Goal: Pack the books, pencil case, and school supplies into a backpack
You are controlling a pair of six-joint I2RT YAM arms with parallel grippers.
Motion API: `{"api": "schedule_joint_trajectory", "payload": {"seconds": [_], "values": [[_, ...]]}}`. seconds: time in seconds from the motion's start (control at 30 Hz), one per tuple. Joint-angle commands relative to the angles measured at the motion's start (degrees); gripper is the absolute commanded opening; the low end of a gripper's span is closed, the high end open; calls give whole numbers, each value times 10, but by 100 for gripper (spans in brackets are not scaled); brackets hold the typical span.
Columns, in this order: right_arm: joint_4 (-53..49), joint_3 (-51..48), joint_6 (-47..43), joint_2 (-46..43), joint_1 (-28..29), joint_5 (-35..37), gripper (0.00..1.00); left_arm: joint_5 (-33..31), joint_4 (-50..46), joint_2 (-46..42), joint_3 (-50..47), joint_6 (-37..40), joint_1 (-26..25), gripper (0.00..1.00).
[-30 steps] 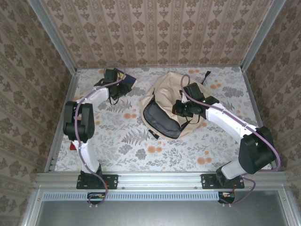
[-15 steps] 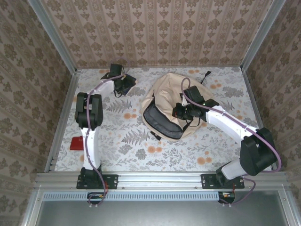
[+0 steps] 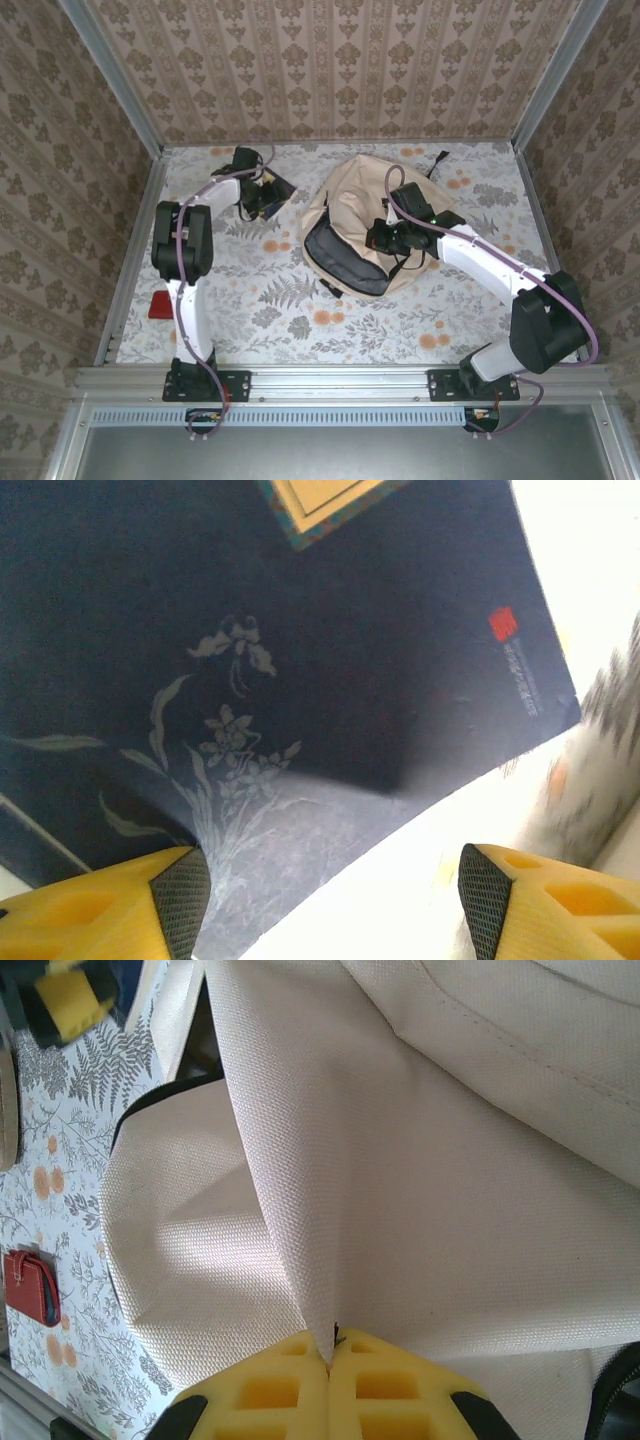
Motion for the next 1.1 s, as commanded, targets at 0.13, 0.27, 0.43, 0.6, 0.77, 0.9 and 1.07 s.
{"api": "schedule_joint_trajectory", "payload": {"seconds": [0.13, 0.27, 0.43, 0.6, 0.77, 0.9, 1.07], "values": [[-5, 6, -1, -5, 4, 4, 6, -35, -97, -125, -195, 34, -20, 72], [-5, 3, 0, -7, 4, 10, 6, -45, -105, -197, -288, 38, -40, 70], [-6, 1, 2, -10, 5, 9, 6, -53, -118, -279, -385, 23, -71, 68], [-18, -2, -2, -12, 5, 20, 7, -35, -137, -347, -420, 10, -95, 67], [-79, 21, -48, -7, 20, 53, 17, -41, -163, -404, -376, 22, -88, 70], [-141, 68, -95, -14, 59, 105, 44, -62, -166, -419, -355, 15, -60, 70], [-133, 108, -93, -16, 139, 163, 55, -74, -155, -440, -365, -9, -27, 70]]}}
